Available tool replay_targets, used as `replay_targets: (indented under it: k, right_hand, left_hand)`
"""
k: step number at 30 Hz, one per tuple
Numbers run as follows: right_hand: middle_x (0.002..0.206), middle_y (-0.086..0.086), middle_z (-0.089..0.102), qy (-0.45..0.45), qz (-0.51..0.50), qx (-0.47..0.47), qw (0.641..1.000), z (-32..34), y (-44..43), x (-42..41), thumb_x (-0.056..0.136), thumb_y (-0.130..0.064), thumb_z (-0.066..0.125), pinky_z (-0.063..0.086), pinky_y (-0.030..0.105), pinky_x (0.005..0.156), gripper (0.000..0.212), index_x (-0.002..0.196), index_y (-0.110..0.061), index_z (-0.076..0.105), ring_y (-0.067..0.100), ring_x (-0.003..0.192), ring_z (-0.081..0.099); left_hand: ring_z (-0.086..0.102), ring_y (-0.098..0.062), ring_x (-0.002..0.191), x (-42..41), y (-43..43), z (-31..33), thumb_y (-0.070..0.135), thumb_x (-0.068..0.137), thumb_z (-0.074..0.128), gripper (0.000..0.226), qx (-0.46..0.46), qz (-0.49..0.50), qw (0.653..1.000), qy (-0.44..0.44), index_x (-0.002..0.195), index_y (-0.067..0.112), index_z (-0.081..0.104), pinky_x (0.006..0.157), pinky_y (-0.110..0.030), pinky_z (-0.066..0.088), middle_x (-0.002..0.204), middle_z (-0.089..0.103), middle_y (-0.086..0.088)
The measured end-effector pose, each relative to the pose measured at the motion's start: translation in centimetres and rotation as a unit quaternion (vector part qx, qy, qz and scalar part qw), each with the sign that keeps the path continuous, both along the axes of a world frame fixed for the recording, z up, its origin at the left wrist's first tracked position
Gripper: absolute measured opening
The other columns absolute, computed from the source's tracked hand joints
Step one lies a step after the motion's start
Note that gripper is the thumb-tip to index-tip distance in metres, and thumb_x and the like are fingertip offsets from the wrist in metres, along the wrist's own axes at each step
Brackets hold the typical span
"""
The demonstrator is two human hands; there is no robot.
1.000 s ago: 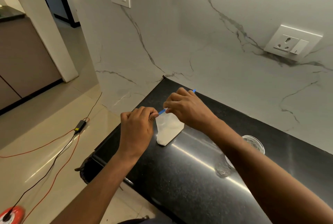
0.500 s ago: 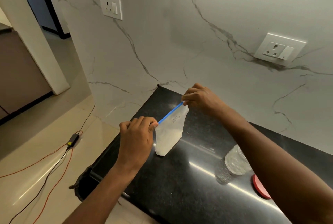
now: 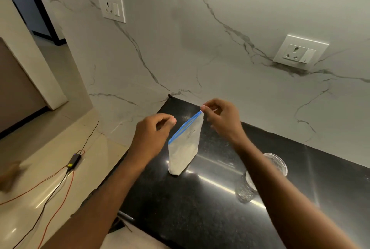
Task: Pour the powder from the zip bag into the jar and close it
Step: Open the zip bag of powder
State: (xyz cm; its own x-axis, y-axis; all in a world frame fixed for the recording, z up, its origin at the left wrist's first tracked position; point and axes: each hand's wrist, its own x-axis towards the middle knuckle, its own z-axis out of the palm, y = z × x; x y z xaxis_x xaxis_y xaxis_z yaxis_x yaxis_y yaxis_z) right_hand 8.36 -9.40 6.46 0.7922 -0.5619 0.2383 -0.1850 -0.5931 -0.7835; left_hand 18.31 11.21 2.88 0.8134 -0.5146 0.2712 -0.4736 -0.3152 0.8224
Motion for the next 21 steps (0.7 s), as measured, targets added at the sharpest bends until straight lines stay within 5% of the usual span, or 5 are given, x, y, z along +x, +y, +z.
replay_targets:
  k: [6, 11, 14, 17, 21]
  right_hand:
    - [0.084, 0.013, 0.074, 0.017, -0.049, 0.160, 0.986, -3.2, 4.1, 0.2, 0.092, -0.042, 0.077, 0.064, 0.033, 0.056, 0.034, 0.091, -0.013, 0.060, 0.019, 0.059, 0.072]
    - [0.089, 0.014, 0.075, -0.010, -0.030, 0.224, 0.974, -4.4, 4.0, 0.6, 0.097, -0.023, 0.074, 0.064, 0.030, 0.056, 0.019, 0.088, -0.015, 0.060, 0.021, 0.065, 0.078]
    - [0.093, 0.014, 0.076, -0.025, -0.020, 0.237, 0.971, -4.7, 3.8, 0.3, 0.097, -0.017, 0.074, 0.065, 0.032, 0.058, 0.015, 0.091, -0.012, 0.061, 0.026, 0.072, 0.080]
    - [0.089, 0.013, 0.076, -0.041, -0.031, 0.228, 0.972, -4.8, 3.4, -0.4, 0.096, -0.009, 0.072, 0.064, 0.032, 0.056, 0.014, 0.094, -0.012, 0.059, 0.023, 0.063, 0.077]
    - [0.083, 0.012, 0.075, -0.038, -0.062, 0.197, 0.978, -5.0, 3.1, -1.7, 0.094, -0.005, 0.072, 0.065, 0.036, 0.054, 0.015, 0.094, -0.011, 0.059, 0.023, 0.056, 0.074]
  left_hand:
    - [0.074, -0.006, 0.089, 2.6, -2.8, 0.8, 0.026, 0.097, 0.078, 0.011, 0.109, -0.113, 0.982, 0.107, 0.106, 0.025, 0.083, 0.076, -0.023, 0.057, 0.090, 0.076, 0.015]
    - [0.075, 0.004, 0.076, 2.1, -3.6, 0.5, 0.027, 0.091, 0.083, 0.009, 0.135, -0.140, 0.977, 0.086, 0.099, 0.030, 0.085, 0.065, -0.016, 0.056, 0.080, 0.077, 0.019]
    - [0.077, -0.009, 0.078, 2.2, -3.7, 0.2, 0.021, 0.090, 0.084, 0.011, 0.135, -0.123, 0.980, 0.076, 0.101, 0.022, 0.086, 0.069, -0.024, 0.065, 0.087, 0.081, 0.007]
    - [0.073, -0.003, 0.073, 2.5, -3.7, -0.1, 0.017, 0.089, 0.085, 0.013, 0.132, -0.084, 0.986, 0.058, 0.102, 0.018, 0.085, 0.055, -0.008, 0.054, 0.087, 0.079, 0.007]
    - [0.068, 0.004, 0.070, 3.2, -3.3, 0.4, 0.013, 0.086, 0.082, 0.019, 0.128, -0.015, 0.992, -0.006, 0.104, 0.017, 0.085, 0.060, -0.010, 0.048, 0.079, 0.075, 0.010]
